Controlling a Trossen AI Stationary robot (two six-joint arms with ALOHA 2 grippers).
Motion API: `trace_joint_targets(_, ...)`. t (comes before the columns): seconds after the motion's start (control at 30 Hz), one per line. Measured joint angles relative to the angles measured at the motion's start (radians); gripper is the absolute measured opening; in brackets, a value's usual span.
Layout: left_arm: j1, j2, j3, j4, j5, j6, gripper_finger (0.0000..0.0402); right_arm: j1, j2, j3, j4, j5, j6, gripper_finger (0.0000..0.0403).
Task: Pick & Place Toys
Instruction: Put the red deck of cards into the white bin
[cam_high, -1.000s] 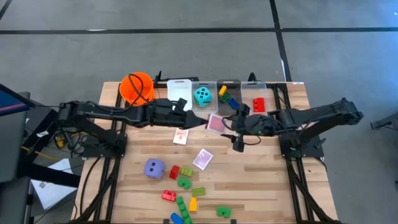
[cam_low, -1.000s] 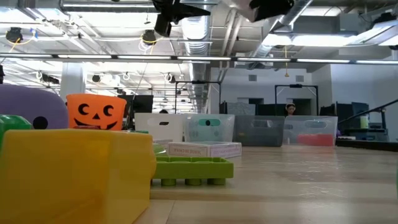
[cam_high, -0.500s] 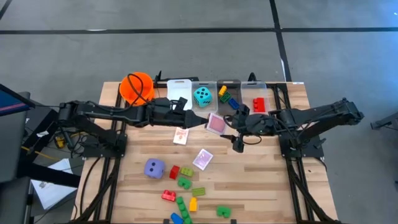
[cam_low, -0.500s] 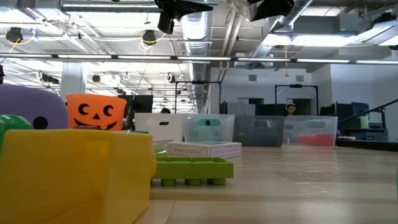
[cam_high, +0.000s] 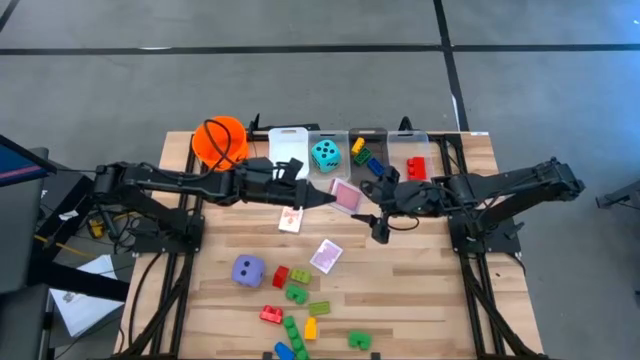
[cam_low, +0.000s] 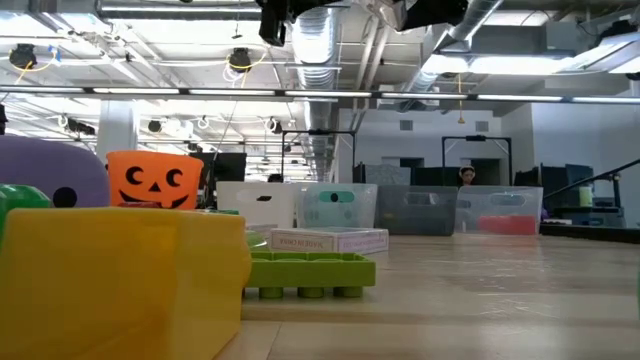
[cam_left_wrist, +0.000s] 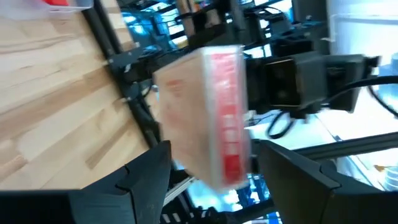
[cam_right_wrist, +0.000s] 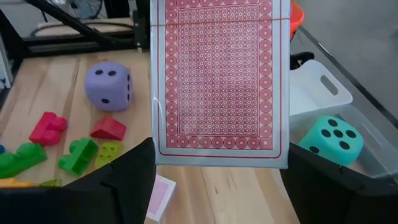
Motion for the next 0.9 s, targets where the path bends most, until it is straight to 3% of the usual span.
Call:
trace_joint_targets(0.4, 0.0, -0.001, 0.0, -0.013, -0.098, 0.05, 0.0215, 0.0, 0.0, 0.0, 0.015, -0.037, 0.032, 0.0291)
trace_joint_targets(0.9, 0.001, -0.003, 0.0, -0.024, -0.083, 0.081, 0.0065, 0.001, 0.0, -0.002, 0.004, -0.042, 0.05, 0.029)
